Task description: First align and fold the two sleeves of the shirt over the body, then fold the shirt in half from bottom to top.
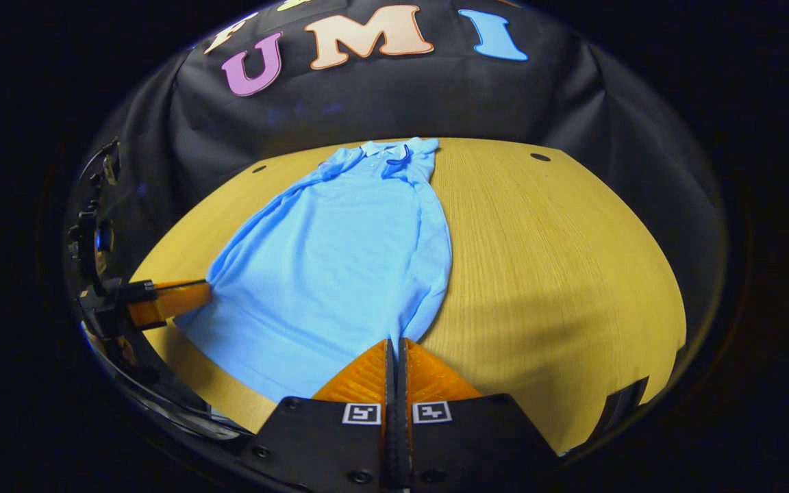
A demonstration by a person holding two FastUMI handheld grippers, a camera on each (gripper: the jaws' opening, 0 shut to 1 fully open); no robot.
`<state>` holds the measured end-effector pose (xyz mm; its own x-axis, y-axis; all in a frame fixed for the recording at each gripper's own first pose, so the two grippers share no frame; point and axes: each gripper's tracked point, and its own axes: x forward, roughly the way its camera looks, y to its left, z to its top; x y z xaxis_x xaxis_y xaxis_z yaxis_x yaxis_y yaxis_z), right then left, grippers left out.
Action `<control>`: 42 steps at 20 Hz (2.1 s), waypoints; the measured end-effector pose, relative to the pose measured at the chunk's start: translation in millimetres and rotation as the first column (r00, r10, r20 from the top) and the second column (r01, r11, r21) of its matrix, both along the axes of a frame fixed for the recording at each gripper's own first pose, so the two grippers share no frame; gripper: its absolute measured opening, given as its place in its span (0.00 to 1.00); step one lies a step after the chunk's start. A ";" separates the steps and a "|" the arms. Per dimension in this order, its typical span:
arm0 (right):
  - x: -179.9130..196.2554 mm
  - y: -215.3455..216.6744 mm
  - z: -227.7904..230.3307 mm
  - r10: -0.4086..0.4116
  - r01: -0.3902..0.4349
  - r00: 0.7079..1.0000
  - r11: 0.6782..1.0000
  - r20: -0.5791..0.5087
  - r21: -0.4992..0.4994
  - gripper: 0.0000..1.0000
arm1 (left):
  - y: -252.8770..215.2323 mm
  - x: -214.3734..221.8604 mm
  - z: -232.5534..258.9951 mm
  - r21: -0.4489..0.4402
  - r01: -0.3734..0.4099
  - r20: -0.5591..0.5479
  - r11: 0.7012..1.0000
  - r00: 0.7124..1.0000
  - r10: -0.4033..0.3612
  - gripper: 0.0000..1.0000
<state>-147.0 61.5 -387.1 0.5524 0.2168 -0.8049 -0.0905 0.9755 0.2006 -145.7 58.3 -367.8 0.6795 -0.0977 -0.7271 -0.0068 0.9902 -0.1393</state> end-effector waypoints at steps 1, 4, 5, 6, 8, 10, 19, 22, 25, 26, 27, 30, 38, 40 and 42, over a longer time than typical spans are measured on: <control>10.0 1.5 10.5 -0.006 0.006 1.000 1.000 0.022 0.015 0.02 | 1.4 7.5 9.5 -0.008 -0.002 0.018 1.000 1.000 0.002 0.00; 44.7 6.9 43.7 -0.019 0.015 0.996 0.998 0.085 0.057 0.02 | 0.2 34.0 37.1 -0.044 0.019 0.055 0.999 0.998 -0.016 0.00; 59.2 8.0 50.7 -0.026 0.019 0.994 0.998 0.102 0.066 0.02 | -0.7 44.0 45.5 -0.055 0.022 0.064 0.998 0.998 -0.019 0.00; 73.3 8.2 57.6 -0.036 0.027 0.992 0.997 0.118 0.078 0.02 | -1.0 55.0 53.4 -0.064 0.024 0.073 0.998 0.997 -0.019 0.00; 101.7 7.3 68.5 -0.061 0.047 0.987 0.994 0.149 0.097 0.03 | -1.2 81.3 69.5 -0.083 0.027 0.107 0.996 0.994 -0.018 0.00; 131.9 3.7 78.2 -0.088 0.068 0.980 0.991 0.180 0.114 0.02 | 0.9 110.3 81.1 -0.089 0.033 0.136 0.995 0.990 -0.021 0.00; 267.7 -1.9 96.6 -0.160 0.121 0.944 0.982 0.287 0.148 0.02 | 25.1 242.6 107.4 -0.109 0.026 0.225 0.994 0.974 -0.001 0.00; 309.2 -2.4 92.5 -0.180 0.139 0.934 0.979 0.308 0.150 0.02 | 35.1 287.7 112.9 -0.106 0.032 0.254 0.994 0.967 -0.004 0.00; 349.3 -3.6 80.9 -0.199 0.158 0.926 0.976 0.321 0.147 0.03 | 38.3 333.0 107.2 -0.098 0.049 0.278 0.994 0.960 -0.020 0.00; 362.9 -4.9 75.6 -0.209 0.169 0.923 0.975 0.324 0.147 0.02 | 38.7 345.8 101.6 -0.092 0.055 0.274 0.994 0.961 -0.028 0.00; 375.9 -5.2 70.0 -0.215 0.174 0.921 0.973 0.324 0.152 0.02 | 38.5 357.6 96.0 -0.087 0.065 0.274 0.994 0.961 -0.039 0.00; 411.5 -8.2 46.5 -0.239 0.202 0.914 0.969 0.327 0.144 0.02 | 41.9 393.2 80.5 -0.075 0.072 0.282 0.995 0.958 -0.048 0.00; 451.9 -10.4 -47.4 -0.293 0.280 0.927 0.956 0.232 0.090 0.02 | 69.2 439.5 5.4 -0.057 -0.003 0.231 0.998 0.973 0.016 0.00; 447.1 -7.9 -52.6 -0.278 0.270 0.931 0.961 0.236 0.066 0.27 | 67.6 443.8 -1.6 -0.089 -0.024 0.237 0.996 0.971 0.044 0.05; 443.9 -6.7 -33.3 -0.244 0.244 0.921 0.969 0.303 0.039 0.76 | 74.0 436.2 17.4 -0.084 -0.044 0.267 0.995 0.961 0.065 0.68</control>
<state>296.9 54.8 -420.5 0.8056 0.0441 -0.5908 0.0942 0.9750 0.2013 290.5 132.3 -350.3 0.8550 -0.1034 -0.5082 -0.0122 0.9756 -0.2190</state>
